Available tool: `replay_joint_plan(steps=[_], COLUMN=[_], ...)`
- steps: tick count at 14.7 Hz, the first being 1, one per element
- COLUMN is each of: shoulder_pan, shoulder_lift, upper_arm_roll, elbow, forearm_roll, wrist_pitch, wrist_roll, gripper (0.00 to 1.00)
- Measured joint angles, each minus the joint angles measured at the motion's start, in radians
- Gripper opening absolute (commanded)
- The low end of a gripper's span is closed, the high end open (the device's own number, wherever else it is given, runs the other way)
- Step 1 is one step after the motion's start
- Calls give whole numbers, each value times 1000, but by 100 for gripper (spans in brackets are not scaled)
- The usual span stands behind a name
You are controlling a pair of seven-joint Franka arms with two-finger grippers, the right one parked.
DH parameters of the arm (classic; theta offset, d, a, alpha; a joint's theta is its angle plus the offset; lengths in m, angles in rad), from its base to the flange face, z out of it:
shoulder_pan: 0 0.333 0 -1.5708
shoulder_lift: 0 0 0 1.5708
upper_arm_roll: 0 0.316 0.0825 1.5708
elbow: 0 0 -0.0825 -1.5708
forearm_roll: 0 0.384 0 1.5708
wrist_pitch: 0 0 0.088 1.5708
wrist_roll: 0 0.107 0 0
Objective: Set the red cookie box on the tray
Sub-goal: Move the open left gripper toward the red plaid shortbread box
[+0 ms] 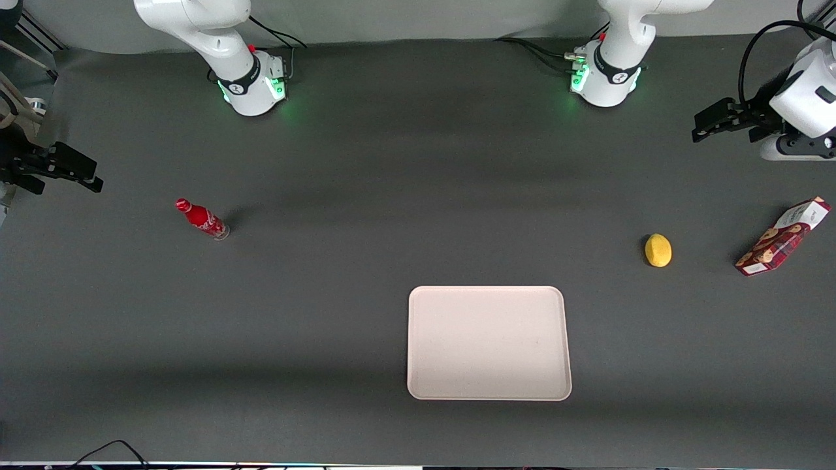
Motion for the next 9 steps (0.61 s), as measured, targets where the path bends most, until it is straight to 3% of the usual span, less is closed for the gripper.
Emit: replay_joint_plan(steps=[9], shoulder_pan=[1], shoulder_lift=[2], upper_arm_roll=[7], elbow=[1], forearm_roll=[32], wrist_pitch=[3], wrist_roll=[-1], gripper=[100])
